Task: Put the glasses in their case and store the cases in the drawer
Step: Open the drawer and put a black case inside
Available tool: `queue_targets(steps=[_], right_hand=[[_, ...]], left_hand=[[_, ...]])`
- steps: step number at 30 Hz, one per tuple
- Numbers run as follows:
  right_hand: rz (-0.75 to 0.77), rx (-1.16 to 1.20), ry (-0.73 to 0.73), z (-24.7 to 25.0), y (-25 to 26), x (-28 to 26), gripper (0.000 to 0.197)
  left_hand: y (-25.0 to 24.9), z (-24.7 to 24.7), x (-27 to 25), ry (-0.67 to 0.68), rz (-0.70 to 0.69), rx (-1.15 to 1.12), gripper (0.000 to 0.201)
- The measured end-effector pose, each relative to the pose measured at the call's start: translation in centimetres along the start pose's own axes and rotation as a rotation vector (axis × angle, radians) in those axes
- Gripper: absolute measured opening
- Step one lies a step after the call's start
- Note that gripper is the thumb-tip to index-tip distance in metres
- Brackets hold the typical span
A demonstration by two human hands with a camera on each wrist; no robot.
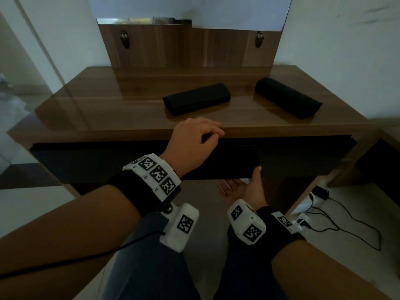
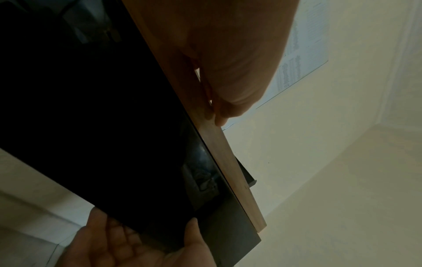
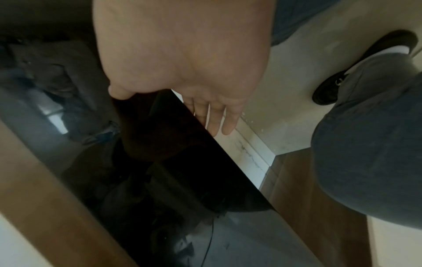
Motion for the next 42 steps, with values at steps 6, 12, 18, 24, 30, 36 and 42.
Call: queue_targets(steps=[6, 12, 18, 24, 30, 36, 42], right_hand=[[-0.025, -0.193, -0.115, 0.6, 0.3, -2.8, 0.091], [-0.048, -0.26, 0.036, -2.5, 1.7, -7.0, 0.071], [0.077, -0.251, 0.142, -6.0, 4.3, -9.6, 0.058], [0.198, -0.33, 0.109, -8.4, 6.8, -10.9, 0.057], [0.245, -0.562, 0.044, -10.7, 8.1, -11.8, 0.048], [0.278, -0.657, 0.032, -12.0, 8.1, -11.8, 0.043], [0.294, -0.657, 0.047, -12.9, 8.1, -11.0, 0.042]], left_hand=[[-0.3, 0.5, -1.6, 0.153, -0.119, 0.226, 0.032], [-0.7, 0.8, -3.6, 0.224, -0.035, 0.195, 0.035], [-1.5, 1.9, -4.6, 0.413, 0.178, 0.2, 0.044], [-2.6, 3.0, -5.3, 0.494, 0.186, 0.154, 0.043], [-3.9, 5.0, -5.3, 0.717, 0.145, 0.194, 0.044], [-4.9, 6.6, -5.3, 0.885, 0.121, 0.245, 0.044], [-4.6, 7.0, -4.9, 1.02, 0.22, 0.018, 0.037]])
Point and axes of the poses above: each hand's wrist, its own x-axis towards the middle knuckle, its own z-axis out of the back of the hand, y = z × x, the point moved 1 cm from there along x, towards the middle knuckle, and after that the axes turned 13 degrees about x, right-handed, at the moved point
